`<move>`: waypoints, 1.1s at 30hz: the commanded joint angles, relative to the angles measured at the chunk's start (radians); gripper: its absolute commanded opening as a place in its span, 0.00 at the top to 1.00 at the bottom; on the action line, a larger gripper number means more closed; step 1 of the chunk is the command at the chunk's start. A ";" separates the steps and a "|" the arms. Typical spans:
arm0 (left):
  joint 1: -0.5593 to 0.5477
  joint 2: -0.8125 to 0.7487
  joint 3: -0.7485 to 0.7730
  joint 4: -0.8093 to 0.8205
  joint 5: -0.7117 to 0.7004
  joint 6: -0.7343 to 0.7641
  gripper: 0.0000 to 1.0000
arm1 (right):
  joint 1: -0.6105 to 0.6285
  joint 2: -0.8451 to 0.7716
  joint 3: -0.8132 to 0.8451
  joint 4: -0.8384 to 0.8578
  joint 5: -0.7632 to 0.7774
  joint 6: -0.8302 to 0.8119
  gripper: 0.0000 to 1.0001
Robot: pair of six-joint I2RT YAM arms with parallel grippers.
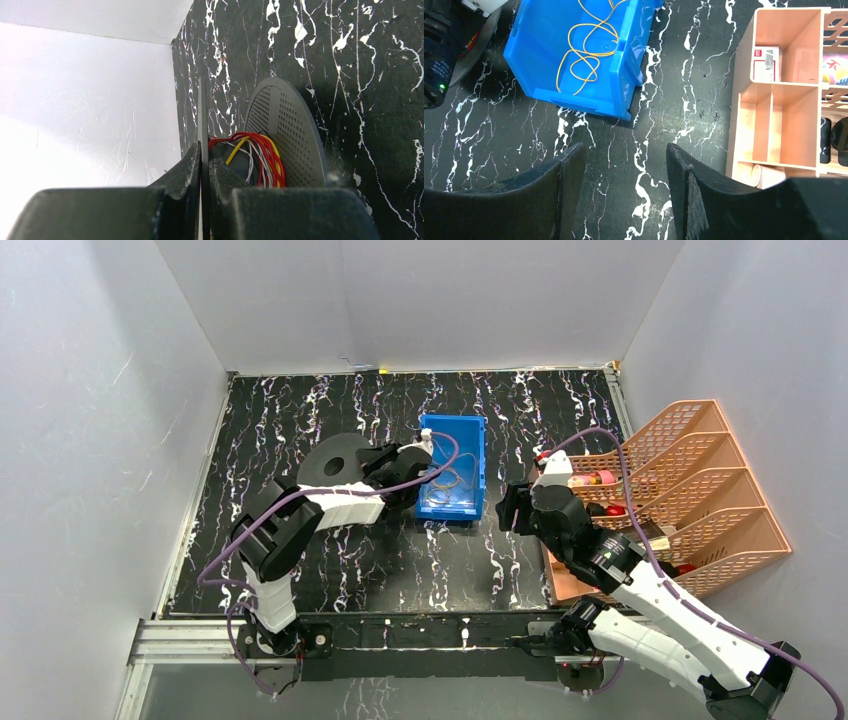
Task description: Wrap the cables
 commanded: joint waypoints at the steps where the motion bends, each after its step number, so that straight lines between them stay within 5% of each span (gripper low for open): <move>1: 0.007 0.015 0.041 -0.027 -0.060 -0.111 1.00 | -0.002 -0.010 0.011 0.024 -0.008 0.003 0.32; 5: 0.008 0.052 0.069 -0.124 -0.059 -0.229 0.97 | -0.002 -0.012 0.010 0.023 -0.013 0.003 0.31; 16: 0.008 0.103 0.098 -0.352 0.001 -0.512 0.64 | -0.002 -0.017 0.016 0.009 -0.019 0.004 0.30; 28: 0.008 0.013 0.106 -0.524 0.166 -0.757 0.26 | -0.002 -0.031 0.020 -0.008 -0.024 0.022 0.29; 33: 0.008 -0.055 0.090 -0.577 0.243 -0.851 0.18 | -0.002 -0.033 0.022 -0.018 -0.026 0.032 0.29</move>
